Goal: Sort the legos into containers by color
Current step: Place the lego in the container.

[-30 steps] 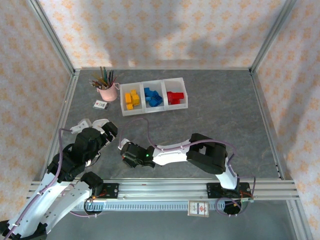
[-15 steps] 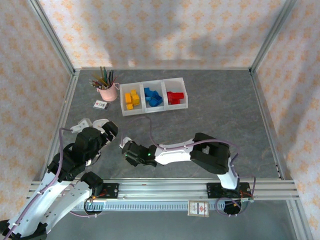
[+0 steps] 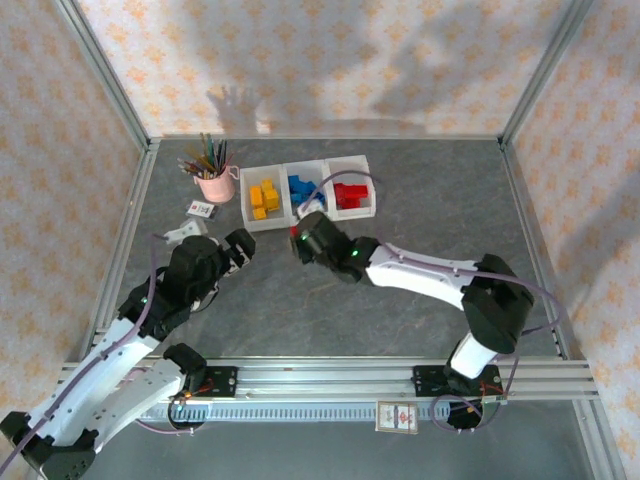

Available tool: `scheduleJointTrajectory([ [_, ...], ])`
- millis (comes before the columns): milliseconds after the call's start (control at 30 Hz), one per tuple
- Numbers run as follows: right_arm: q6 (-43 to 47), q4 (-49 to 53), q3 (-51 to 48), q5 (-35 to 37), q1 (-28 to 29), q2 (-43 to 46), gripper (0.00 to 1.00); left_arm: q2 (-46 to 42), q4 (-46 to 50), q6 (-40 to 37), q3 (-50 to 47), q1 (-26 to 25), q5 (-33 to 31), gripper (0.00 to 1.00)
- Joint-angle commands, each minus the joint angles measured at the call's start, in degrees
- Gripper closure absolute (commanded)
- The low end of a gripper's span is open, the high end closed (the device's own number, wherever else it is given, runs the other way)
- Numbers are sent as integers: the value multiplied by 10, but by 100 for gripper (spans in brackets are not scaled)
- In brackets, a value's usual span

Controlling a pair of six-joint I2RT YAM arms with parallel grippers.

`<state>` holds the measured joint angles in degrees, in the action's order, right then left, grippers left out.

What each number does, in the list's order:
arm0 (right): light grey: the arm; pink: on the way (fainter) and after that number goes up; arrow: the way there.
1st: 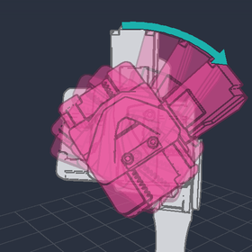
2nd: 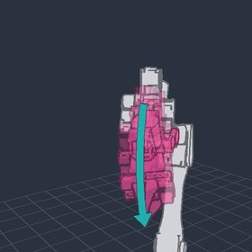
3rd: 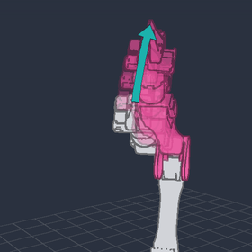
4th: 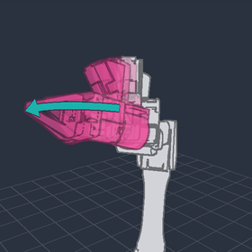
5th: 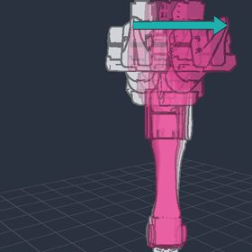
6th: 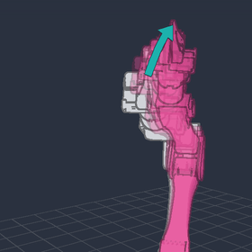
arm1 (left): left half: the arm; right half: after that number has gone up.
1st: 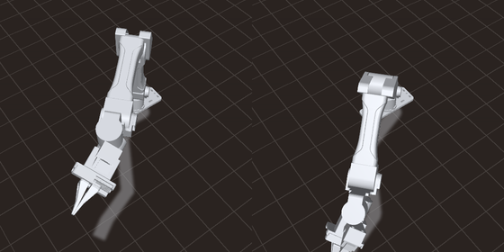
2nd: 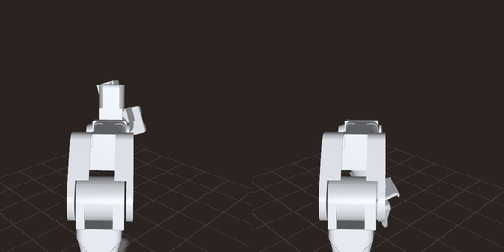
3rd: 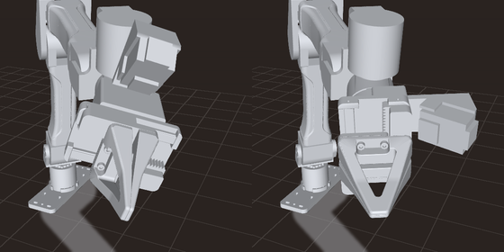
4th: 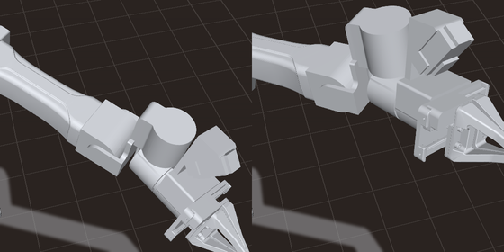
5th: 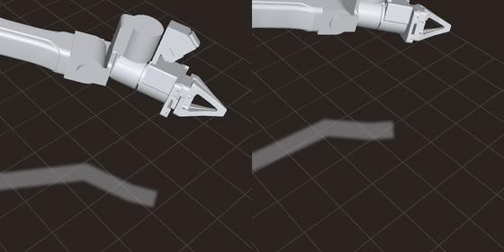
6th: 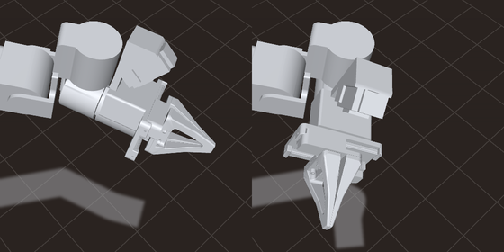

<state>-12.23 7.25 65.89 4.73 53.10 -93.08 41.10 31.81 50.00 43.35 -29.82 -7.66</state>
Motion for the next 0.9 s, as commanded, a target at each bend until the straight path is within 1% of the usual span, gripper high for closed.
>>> scheduleJointTrajectory([
  [0, -19, 37, 14, 34, -62, 17, 74, 28, -85, -41, 9, 5, 29, 1],
  [67, -17, 39, 36, 41, -107, 7, 74, 53, -110, -50, 10, 5, 33, 1],
  [133, -9, 29, 54, 41, -139, -9, 74, 75, -131, -58, 11, 5, 38, 1],
  [200, -4, 20, 76, 44, -166, -36, 74, 95, -154, -63, 9, 5, 43, 1],
  [267, 0, 18, 111, 31, -195, -76, 74, 114, -176, -67, 9, 5, 49, 1],
  [400, 24, 22, 192, 27, -225, -160, 74, 143, -198, -76, 12, 5, 54, 1],
  [500, 39, 50, 272, 35, -238, -228, 73, 154, -207, -81, 14, 6, 51, 1],
  [533, 42, 57, 295, 33, -242, -248, 72, 157, -209, -82, 14, 6, 51, 1],
  [600, 46, 74, 331, 28, -250, -274, 62, 160, -213, -85, 14, 8, 50, 1],
  [667, 48, 89, 357, 19, -252, -284, 45, 162, -209, -87, 14, 9, 40, 1],
  [700, 50, 91, 361, 17, -252, -280, 39, 161, -207, -88, 14, 10, 34, 1],
  [800, 48, 88, 348, 16, -252, -239, 27, 158, -205, -98, 11, 14, 6, 1],
  [867, 43, 70, 307, 22, -252, -187, 18, 158, -203, -107, 9, 24, -19, 1],
])
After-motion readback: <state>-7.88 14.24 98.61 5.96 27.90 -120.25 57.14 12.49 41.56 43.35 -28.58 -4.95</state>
